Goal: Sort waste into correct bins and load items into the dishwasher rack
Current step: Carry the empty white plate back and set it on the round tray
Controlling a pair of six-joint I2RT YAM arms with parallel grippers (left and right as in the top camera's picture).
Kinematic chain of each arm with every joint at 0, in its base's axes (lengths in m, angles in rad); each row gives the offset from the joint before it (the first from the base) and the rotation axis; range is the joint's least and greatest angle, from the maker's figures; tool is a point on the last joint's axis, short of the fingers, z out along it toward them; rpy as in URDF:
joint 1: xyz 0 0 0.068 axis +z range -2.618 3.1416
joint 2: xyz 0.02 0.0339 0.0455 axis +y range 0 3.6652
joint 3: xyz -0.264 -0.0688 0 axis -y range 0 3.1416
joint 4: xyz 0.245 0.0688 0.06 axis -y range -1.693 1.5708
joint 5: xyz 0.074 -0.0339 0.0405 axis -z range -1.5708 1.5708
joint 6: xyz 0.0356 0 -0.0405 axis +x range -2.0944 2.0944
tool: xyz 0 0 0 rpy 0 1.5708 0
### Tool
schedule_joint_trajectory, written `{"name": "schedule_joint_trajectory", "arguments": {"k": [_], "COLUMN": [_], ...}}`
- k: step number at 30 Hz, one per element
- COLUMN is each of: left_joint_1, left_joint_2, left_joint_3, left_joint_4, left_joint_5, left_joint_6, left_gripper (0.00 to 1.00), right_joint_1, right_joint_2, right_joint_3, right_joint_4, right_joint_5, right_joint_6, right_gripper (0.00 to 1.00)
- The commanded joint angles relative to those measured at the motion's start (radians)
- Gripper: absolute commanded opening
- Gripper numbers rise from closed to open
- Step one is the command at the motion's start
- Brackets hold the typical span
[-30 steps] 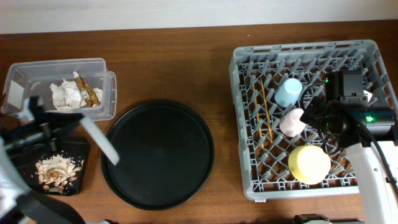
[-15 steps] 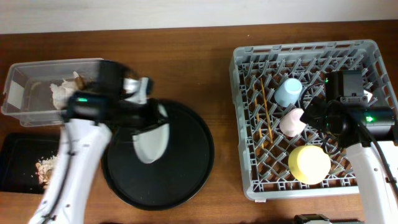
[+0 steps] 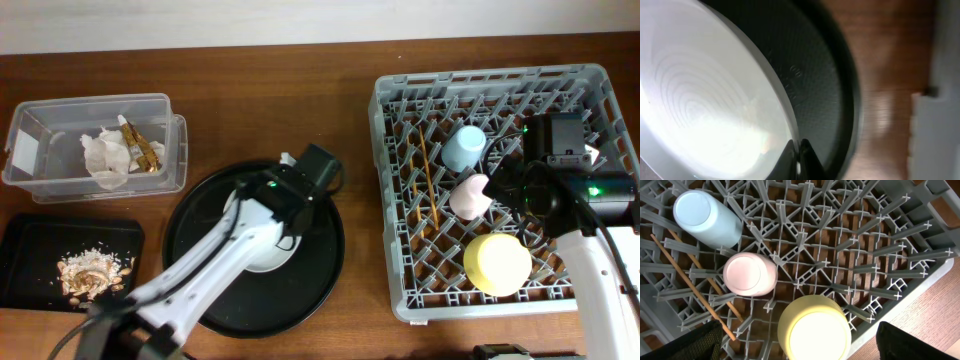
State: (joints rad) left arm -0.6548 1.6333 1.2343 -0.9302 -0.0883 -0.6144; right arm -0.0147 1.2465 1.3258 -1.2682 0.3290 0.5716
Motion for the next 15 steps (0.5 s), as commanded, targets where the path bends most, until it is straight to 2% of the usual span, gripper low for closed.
{"name": "schedule_joint_trajectory", "arguments": {"k": [1,2,3,4,10,15], "left_joint_1": [-0.003,-0.003,-0.003,-0.002,0.109,0.371], "left_joint_2": [0.055,0.055,0.054,0.05,-0.012,-0.141], "left_joint_3": [-0.01,-0.01,-0.008,-0.001,0.12,0.161], "left_joint_4": [-0.001,-0.002,-0.002,-0.003,-0.15,-0.245], "left_joint_5": [-0.042,-0.043,-0.044,-0.045,-0.06,-0.058], "left_joint_6": [-0.026,-0.026,-0.025,-0.024,-0.022,-0.034], "left_gripper": [0.45,0.71,0.92,0.99,0.99,0.99], "right_joint_1": [-0.007,-0.007,-0.007,-0.007,-0.007,-0.007], "right_joint_2": [-0.008,-0.008,-0.008,-0.008,-0.008,-0.008], "right_joint_3": [0.006,0.006,0.006,0.006,0.006,0.006], "right_joint_4": [0.0,0.0,0.0,0.0,0.0,0.0], "right_joint_5": [0.02,0.02,0.02,0.02,0.02,0.02], "right_joint_6": [0.006,0.006,0.006,0.006,0.006,0.006], "right_gripper": [0.99,0.98,0.98,0.98,0.98,0.98]}}
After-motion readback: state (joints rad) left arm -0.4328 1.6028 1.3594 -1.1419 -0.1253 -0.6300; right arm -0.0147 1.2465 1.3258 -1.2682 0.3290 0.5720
